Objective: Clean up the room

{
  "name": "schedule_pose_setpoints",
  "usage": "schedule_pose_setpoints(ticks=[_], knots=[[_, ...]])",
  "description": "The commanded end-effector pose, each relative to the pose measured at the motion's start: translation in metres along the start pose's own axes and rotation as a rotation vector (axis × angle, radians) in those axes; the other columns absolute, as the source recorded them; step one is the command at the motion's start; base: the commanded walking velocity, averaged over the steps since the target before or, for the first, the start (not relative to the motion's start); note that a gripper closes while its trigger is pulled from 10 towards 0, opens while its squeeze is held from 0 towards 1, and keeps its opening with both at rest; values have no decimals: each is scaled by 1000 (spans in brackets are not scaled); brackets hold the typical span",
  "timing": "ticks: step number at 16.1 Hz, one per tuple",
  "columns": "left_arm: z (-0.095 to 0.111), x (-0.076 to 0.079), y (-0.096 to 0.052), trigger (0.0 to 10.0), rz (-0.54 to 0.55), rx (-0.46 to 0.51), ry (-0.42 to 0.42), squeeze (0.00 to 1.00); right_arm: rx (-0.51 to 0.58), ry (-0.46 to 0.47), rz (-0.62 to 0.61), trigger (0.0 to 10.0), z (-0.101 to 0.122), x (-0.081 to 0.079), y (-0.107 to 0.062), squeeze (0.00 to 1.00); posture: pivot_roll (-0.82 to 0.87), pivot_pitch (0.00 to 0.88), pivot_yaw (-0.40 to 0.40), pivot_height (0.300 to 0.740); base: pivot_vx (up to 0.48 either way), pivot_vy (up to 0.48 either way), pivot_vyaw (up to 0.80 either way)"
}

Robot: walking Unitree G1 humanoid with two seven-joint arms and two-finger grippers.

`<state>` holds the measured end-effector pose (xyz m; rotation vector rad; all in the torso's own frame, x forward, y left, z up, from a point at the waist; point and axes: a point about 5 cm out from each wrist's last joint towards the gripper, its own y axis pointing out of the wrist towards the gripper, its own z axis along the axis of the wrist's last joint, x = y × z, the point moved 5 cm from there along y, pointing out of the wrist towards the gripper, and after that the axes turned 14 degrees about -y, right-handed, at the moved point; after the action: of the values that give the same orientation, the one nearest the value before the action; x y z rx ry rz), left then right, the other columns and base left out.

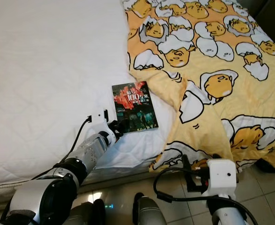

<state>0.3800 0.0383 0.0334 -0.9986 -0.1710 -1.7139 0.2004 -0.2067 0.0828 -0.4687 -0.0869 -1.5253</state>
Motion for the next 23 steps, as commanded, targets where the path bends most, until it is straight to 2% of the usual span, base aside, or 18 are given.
schedule_pose_setpoints(ticks=[1, 4, 5, 7, 9, 14, 18, 19, 21, 23], knots=[[-46, 24, 1, 0, -44, -109, -36, 0, -15, -8, -14, 10000, -2, 3, -4, 0, -346, 263, -87, 740, 0, 0, 0], [-45, 24, 1, 0, -51, -99, -66, 0, -26, -3, -16, 10000, -5, 0, -6, 0, -344, 266, -77, 740, 0, 0, 0], [-42, 23, 2, 0, -48, -80, -143, 0, -27, -3, -16, 10000, -5, 0, -6, 0, -346, 262, -75, 740, 0, 0, 0], [-38, 25, 2, 0, -60, -57, -229, 0, -28, -3, -19, 10000, -6, 1, -6, 0, -347, 257, -74, 740, 0, 0, 0], [-38, 32, 3, 0, -92, -53, -253, 0, -25, -6, -21, 10000, -6, 2, -4, 0, -343, 245, -72, 740, 0, 0, 0], [-33, 41, 3, 0, -160, -47, -235, 0, -10, 15, -29, 10000, -4, 2, 5, 0, -318, 230, -64, 740, 0, 0, 0], [-26, 49, 3, 0, -227, -35, -144, 0, -3, 20, -20, 10000, -3, -2, 13, 0, -304, 225, -63, 740, 0, 0, 0], [-22, 47, 3, 0, -234, -28, -140, 0, 4, 19, -24, 10000, -3, -2, 17, 0, -301, 214, -55, 740, 0, 0, 0], [-12, 43, 2, 0, -232, 0, -123, 0, 21, 22, -35, 10000, -1, 0, 26, 0, -283, 175, -36, 740, 0, 0, 0], [17, 36, 0, 0, -244, 89, -87, 0, 61, 44, -51, 10000, 7, 1, 48, 0, -245, 101, -7, 740, 0, 0, 0]])
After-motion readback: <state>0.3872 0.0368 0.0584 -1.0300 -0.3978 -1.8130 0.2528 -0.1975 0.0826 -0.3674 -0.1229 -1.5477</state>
